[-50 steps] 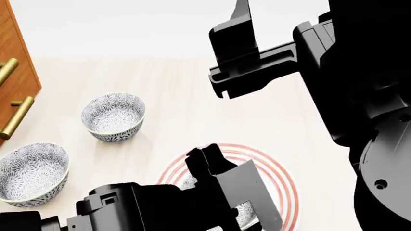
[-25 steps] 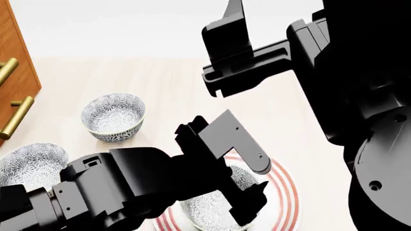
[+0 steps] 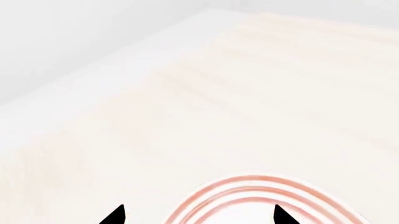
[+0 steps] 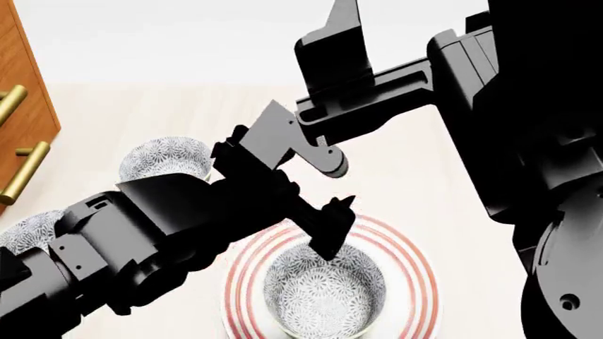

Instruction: Put the bowl at the front on the plate.

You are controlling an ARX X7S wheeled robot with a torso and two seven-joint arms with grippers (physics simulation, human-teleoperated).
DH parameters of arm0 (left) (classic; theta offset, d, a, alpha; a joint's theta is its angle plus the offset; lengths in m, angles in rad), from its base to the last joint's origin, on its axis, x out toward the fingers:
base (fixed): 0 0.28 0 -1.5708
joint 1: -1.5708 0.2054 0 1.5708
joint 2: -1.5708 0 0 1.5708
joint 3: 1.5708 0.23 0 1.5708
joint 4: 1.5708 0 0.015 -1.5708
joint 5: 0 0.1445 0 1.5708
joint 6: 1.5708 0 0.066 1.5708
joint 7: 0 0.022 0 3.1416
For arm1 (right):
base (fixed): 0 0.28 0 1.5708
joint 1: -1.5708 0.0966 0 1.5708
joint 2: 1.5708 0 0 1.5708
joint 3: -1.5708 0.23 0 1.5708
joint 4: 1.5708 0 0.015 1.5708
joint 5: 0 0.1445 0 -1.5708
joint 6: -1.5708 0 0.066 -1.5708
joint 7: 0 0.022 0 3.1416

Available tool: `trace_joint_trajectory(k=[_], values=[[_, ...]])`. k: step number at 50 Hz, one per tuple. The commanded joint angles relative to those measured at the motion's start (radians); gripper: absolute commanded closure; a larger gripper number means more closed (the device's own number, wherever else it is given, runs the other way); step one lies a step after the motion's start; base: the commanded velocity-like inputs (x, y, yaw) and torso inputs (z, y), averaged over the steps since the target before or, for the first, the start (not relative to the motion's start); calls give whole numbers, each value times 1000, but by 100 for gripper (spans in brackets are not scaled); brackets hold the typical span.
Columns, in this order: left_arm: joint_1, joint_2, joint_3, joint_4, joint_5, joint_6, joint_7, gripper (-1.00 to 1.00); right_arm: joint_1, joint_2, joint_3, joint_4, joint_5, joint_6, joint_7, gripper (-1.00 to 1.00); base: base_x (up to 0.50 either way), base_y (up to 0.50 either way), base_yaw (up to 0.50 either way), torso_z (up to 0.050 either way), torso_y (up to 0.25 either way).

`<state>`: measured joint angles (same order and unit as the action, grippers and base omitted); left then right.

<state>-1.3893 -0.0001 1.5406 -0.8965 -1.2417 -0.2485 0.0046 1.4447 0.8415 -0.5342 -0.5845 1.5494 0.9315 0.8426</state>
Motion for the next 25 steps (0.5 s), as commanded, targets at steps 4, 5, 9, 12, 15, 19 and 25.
trace_joint_trajectory(k=[4, 5, 9, 12, 15, 19, 25], values=[[-9, 0, -3, -156, -22, 57, 7, -100, 6, 2, 6, -11, 1, -7, -4, -100, 0, 0, 0, 0, 0], [-6, 0, -2, -166, -16, 69, 6, -100, 6, 0, 4, -9, -4, -6, -7, -100, 0, 0, 0, 0, 0], [-2, 0, -4, -192, -5, 95, -13, -100, 2, -2, 3, -8, -14, -10, -15, -100, 0, 0, 0, 0, 0], [3, 0, 11, -188, 33, 118, -40, -100, -1, -2, 5, -11, -16, -15, -17, -100, 0, 0, 0, 0, 0], [-5, -1, 2, -193, 28, 107, -49, -100, -6, -1, 5, -14, -16, -18, -14, -100, 0, 0, 0, 0, 0], [-7, -1, -14, -219, 25, 129, -71, -100, -5, 7, 10, -27, -1, -18, 0, -100, 0, 0, 0, 0, 0], [-14, -53, -34, -132, 13, 140, -160, -100, -12, 22, 18, -45, 15, -22, 19, -100, 0, 0, 0, 0, 0]])
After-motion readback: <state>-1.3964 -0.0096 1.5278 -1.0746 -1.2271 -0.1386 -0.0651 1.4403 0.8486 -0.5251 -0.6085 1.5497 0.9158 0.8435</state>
